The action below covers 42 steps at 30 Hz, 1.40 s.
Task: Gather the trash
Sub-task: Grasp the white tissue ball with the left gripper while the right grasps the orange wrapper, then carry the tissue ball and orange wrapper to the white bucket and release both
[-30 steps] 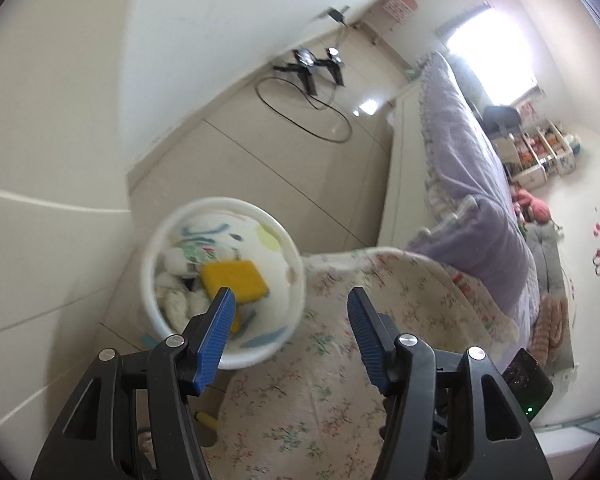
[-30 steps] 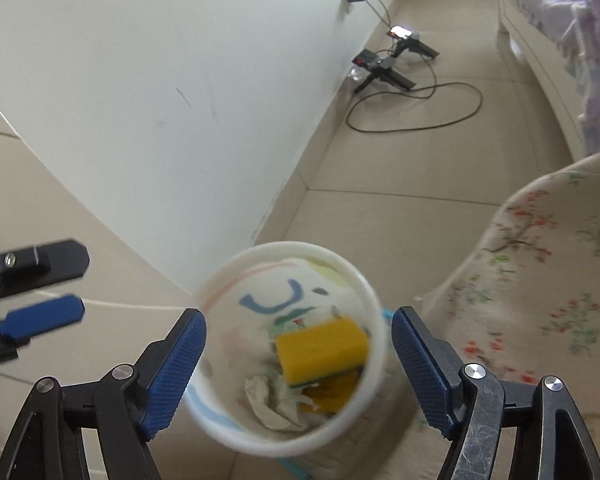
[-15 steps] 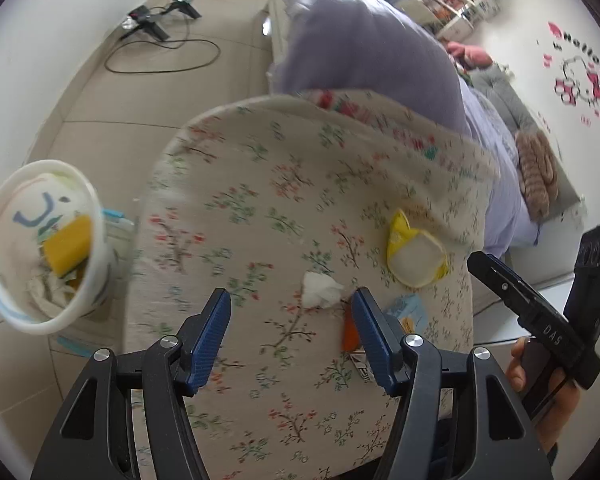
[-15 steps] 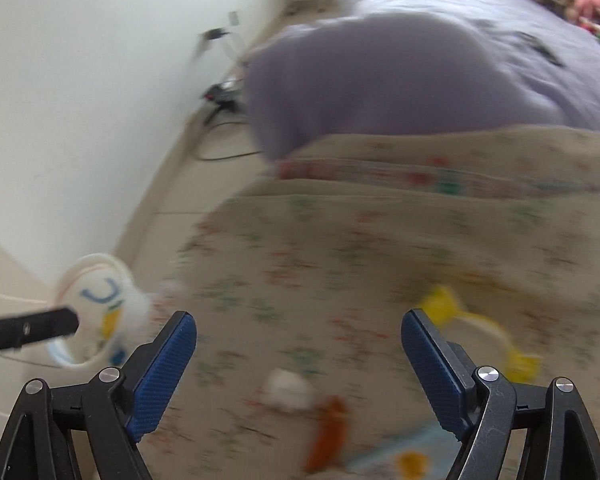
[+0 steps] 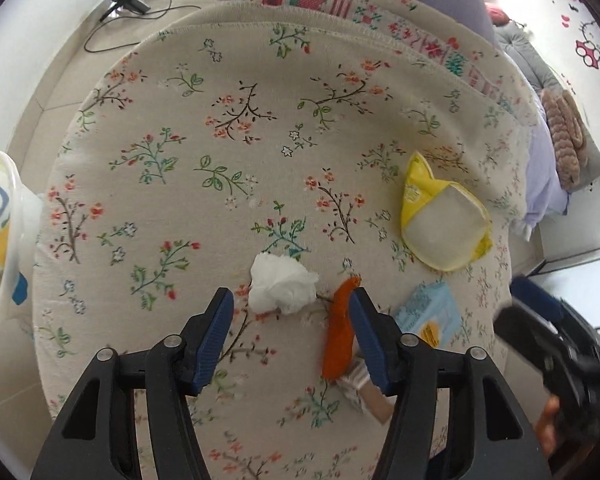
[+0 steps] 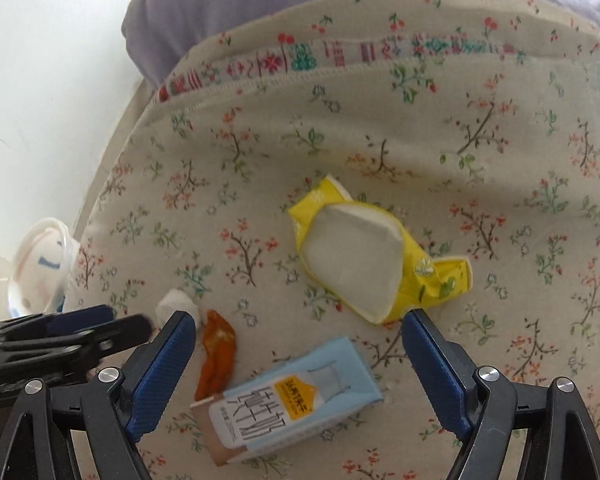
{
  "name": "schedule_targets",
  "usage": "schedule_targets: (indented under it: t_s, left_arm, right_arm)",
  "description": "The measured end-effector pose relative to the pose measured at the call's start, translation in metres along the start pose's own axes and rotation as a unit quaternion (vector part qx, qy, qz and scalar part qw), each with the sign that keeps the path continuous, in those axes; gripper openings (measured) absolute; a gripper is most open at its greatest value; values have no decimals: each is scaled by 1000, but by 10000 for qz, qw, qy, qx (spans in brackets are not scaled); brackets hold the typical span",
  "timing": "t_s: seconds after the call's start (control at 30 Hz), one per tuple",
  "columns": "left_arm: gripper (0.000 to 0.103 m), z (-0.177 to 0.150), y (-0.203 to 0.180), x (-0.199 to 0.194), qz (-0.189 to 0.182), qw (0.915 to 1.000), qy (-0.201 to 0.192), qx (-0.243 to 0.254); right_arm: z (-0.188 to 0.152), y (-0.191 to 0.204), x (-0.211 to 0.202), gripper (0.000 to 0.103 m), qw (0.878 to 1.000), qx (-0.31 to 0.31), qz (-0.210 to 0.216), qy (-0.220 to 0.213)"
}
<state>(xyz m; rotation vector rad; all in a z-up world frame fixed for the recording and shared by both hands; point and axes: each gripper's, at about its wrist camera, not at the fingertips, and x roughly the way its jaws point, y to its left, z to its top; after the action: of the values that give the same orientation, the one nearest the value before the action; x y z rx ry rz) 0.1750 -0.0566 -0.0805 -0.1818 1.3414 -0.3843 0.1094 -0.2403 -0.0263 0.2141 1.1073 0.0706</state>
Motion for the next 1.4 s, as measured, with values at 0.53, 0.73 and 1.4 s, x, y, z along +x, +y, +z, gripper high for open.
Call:
schedule_targets:
  t_s: [0.53, 0.73, 1.4]
  left_arm:
    - [20, 10, 41, -26, -153, 9958, -302, -853]
    - [20, 3, 64, -58, -51, 9943, -514, -935]
    - [20, 3, 130, -128, -396, 9851, -992, -1348]
  right_arm:
    - [-8, 10, 26, 86, 9978, -546, -39, 379]
    - [-10, 35, 42, 83, 9950, -785, 304, 536]
    - [-6, 66, 35, 16, 9932, -906, 725, -33]
